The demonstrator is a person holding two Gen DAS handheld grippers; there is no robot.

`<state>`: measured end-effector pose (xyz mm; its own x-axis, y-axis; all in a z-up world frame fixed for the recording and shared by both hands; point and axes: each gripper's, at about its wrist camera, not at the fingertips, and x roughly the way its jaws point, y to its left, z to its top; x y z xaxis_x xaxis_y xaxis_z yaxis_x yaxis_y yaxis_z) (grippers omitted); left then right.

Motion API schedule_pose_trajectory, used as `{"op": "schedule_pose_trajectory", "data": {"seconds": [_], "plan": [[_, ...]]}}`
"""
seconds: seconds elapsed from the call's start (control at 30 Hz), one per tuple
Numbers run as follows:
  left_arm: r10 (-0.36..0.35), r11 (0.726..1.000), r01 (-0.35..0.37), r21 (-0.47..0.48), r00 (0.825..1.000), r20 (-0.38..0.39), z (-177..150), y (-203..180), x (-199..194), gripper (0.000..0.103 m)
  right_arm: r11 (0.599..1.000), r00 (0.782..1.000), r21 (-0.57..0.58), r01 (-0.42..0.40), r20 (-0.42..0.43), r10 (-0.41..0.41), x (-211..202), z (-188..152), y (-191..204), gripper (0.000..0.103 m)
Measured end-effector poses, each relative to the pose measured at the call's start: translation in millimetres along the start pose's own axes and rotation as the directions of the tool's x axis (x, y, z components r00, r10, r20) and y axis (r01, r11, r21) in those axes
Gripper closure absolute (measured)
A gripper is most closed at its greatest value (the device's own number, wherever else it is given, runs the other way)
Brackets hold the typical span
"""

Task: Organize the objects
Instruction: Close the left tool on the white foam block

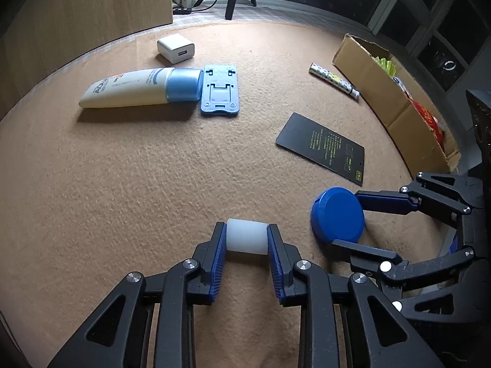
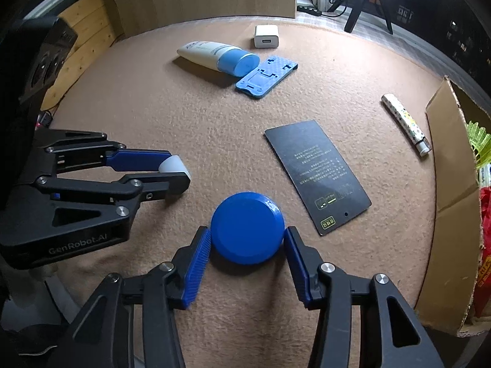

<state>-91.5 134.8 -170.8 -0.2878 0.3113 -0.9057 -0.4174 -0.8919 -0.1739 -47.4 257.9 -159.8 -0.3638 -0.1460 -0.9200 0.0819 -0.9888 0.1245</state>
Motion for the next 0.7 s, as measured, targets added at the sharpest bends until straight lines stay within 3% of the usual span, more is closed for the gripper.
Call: {"op": "schedule_pose_trajectory", "data": {"seconds": [0.33, 0.57, 0.63, 0.7], "plan": [[-0.028, 0.998, 0.03, -0.054, 0.999, 0.039, 1, 6, -18, 0.076, 0.999, 0.999, 0.043, -0.01, 0.053, 0.008, -23, -1, -12, 0.058], [-0.063, 0.997, 0.067, -0.035, 0.993, 0.097, 20, -12, -38, 0.076, 0.994, 0.992, 0.113, 0.011, 0.122, -0.025, -62, -3, -48, 0.06], [-0.081, 0.996, 0.084, -0.021, 0.99, 0.112, 28, -21, -41, 0.076, 0.991, 0.989, 0.132, 0.021, 0.141, -0.04, -74, -3, -59, 0.076], [-0.102, 0.995, 0.103, 0.001, 0.987, 0.125, 38, -35, -44, 0.076, 0.987, 0.986, 0.156, 0.031, 0.158, -0.056, -84, -4, -72, 0.078]]}}
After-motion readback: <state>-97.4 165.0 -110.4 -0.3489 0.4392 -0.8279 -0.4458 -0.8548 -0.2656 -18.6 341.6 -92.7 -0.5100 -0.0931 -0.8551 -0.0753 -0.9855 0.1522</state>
